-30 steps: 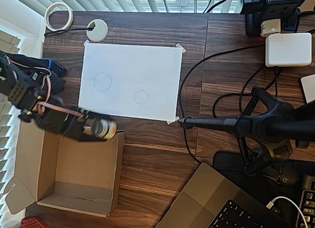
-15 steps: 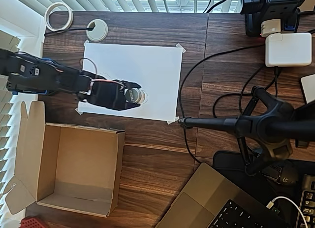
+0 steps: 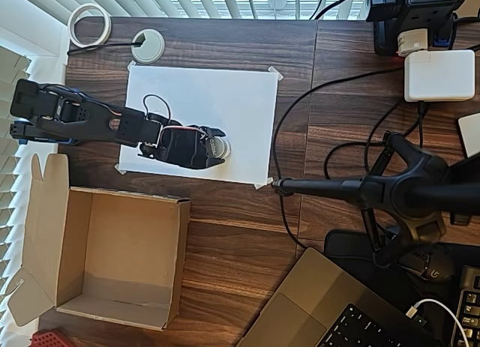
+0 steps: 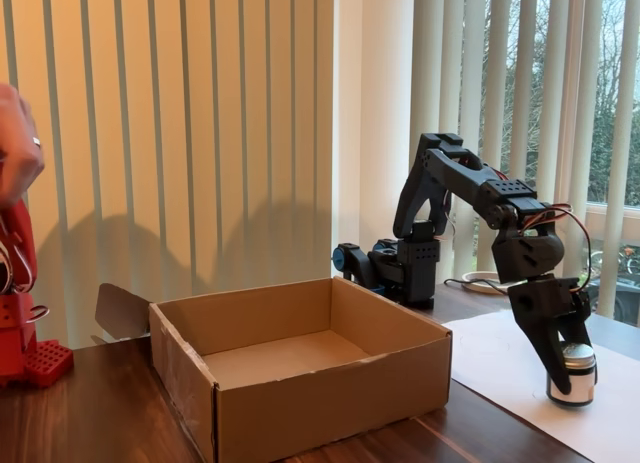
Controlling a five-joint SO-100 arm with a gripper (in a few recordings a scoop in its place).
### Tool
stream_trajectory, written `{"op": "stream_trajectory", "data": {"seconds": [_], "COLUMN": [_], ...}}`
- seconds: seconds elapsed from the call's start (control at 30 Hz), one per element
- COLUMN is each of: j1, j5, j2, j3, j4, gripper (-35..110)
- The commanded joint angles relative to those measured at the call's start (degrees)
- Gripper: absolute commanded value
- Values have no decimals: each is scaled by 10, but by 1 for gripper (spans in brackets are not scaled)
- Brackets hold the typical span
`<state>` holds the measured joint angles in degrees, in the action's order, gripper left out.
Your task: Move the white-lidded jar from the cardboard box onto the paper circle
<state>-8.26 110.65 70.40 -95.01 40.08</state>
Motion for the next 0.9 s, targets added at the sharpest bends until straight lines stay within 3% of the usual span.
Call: {"op": "stream_trajectory", "data": {"seconds": [0.0,0.53,0.7,0.87], "j1": [-3,-5,-13,-26], "j5": [5,8,15,27], "j2": [69,87,81,87], "j3": [-3,-32,-25,-27], "j4": [-7,-18,-36,-47], "gripper": [10,11,29,35]}}
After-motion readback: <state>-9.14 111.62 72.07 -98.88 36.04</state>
